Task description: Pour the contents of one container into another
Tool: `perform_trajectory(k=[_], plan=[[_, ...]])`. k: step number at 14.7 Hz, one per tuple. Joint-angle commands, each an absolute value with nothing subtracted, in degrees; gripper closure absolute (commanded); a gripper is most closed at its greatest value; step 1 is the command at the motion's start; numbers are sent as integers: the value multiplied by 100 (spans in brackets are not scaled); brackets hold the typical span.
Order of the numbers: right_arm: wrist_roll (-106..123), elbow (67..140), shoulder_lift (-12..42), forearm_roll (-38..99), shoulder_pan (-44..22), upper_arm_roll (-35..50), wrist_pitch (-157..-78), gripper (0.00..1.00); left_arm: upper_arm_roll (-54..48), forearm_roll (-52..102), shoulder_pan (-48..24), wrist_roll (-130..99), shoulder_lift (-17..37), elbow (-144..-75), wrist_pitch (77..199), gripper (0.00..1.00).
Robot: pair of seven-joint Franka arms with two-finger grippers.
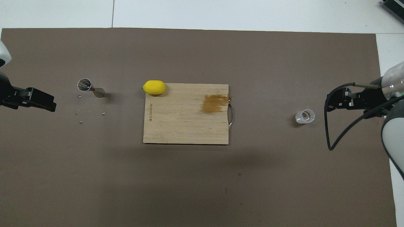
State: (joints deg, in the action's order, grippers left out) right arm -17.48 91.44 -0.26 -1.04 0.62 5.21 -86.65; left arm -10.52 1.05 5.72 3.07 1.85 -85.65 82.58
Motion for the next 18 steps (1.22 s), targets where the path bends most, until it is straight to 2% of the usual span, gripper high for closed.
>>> perform_trajectory(k=[1, 14, 18], plan=[[-1608, 9167, -53, -97, 149, 562, -8657, 0, -1037, 141, 562, 369, 211, -8473, 8306, 0], [-1608, 9167, -44, -97, 149, 562, -8657, 0, -1055, 149, 458, 343, 35, -8806, 8683, 0], [-1608, 9167, -53, -105, 149, 562, -8657, 0, -1020, 167, 527, 37, 403, -8763, 8605, 0]])
